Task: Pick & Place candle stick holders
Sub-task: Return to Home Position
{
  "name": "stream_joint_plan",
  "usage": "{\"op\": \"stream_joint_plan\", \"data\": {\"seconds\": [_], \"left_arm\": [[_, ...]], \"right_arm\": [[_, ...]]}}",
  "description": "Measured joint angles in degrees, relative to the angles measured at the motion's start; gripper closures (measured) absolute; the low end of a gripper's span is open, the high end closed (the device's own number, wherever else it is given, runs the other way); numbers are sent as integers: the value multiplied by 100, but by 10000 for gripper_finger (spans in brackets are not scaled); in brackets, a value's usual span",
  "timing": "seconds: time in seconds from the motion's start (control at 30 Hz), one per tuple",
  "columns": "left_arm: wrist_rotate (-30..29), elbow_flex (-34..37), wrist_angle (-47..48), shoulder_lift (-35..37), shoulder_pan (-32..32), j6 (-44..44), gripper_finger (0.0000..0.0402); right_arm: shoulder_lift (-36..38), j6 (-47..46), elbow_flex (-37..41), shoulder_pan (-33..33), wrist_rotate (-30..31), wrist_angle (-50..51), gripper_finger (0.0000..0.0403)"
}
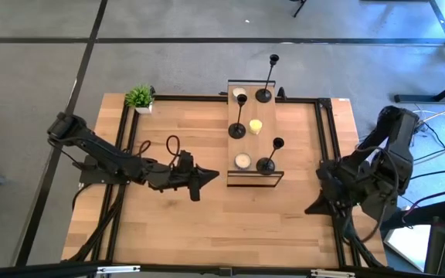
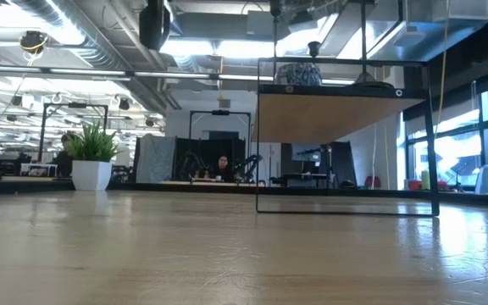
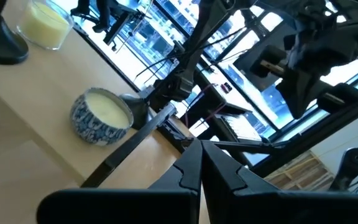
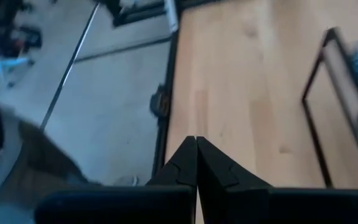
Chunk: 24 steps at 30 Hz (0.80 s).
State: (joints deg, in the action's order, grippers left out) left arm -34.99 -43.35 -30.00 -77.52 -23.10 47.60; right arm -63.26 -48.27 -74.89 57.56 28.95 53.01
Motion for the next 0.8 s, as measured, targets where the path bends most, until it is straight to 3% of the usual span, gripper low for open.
{"op": "stream_joint_plan", "data": {"seconds": [0.37,0.67,0.8], "left_arm": [[-27,0,203,189,-2,43,400],[-23,0,202,189,1,130,400],[-104,0,201,189,1,133,400]], "right_arm": [[28,587,307,100,-236,-683,403],[343,1063,1279,99,-520,-2996,403],[348,1081,1506,39,-521,-3292,403]]}}
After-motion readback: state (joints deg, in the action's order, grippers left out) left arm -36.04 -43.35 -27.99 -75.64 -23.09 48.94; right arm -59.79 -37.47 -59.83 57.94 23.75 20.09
